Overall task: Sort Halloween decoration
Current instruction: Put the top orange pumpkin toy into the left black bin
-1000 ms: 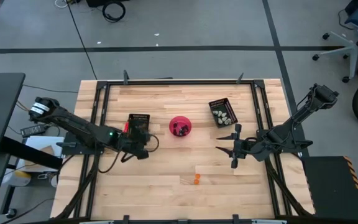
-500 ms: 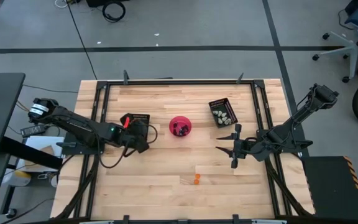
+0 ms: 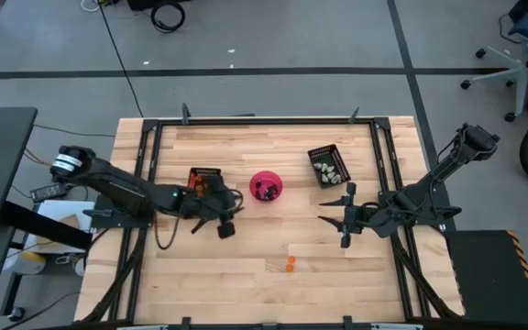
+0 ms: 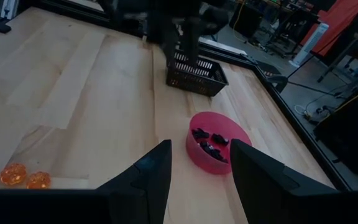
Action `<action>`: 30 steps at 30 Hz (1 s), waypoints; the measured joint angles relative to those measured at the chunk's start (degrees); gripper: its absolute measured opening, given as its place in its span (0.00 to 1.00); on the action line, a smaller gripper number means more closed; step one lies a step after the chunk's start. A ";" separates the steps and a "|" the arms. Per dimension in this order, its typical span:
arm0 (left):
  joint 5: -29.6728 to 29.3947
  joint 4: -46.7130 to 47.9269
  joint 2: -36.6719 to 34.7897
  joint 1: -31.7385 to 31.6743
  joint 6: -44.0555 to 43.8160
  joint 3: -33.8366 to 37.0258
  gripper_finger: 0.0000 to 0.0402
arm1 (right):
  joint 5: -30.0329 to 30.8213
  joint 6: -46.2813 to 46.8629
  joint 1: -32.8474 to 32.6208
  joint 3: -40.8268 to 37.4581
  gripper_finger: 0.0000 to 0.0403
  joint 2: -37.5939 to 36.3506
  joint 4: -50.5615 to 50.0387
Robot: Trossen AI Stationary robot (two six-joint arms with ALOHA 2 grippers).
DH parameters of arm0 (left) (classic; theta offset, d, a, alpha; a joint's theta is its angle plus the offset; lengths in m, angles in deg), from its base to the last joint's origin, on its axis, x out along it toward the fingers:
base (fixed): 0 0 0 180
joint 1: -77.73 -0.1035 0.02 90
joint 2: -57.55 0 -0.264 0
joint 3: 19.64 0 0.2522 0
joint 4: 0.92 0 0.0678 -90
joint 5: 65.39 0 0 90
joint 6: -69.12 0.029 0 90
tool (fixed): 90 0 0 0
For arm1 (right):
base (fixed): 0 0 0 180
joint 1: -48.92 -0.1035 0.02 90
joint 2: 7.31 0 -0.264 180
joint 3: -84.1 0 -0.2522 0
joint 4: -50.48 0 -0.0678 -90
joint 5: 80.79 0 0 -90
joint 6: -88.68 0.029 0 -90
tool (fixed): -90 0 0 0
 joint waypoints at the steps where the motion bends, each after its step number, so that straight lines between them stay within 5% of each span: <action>1: 0.97 -1.82 1.64 -0.01 0.86 0.03 0.30 | 0.00 0.00 -0.01 0.00 0.41 -0.01 0.11; 9: 9.23 -25.85 16.26 0.43 5.35 0.13 0.30 | 0.02 0.00 0.00 0.02 0.41 -0.02 -0.24; 17: 9.68 -46.30 28.81 2.33 6.96 -0.56 0.32 | 0.00 0.00 0.00 0.02 0.41 0.00 -0.24; 25: 11.72 -45.44 39.19 5.05 8.53 -11.36 0.45 | 0.02 0.00 0.00 0.02 0.41 0.00 -0.17; 30: 18.25 -43.44 44.12 5.14 8.99 -19.01 0.51 | 0.02 0.02 -0.01 0.02 0.41 -0.02 -0.17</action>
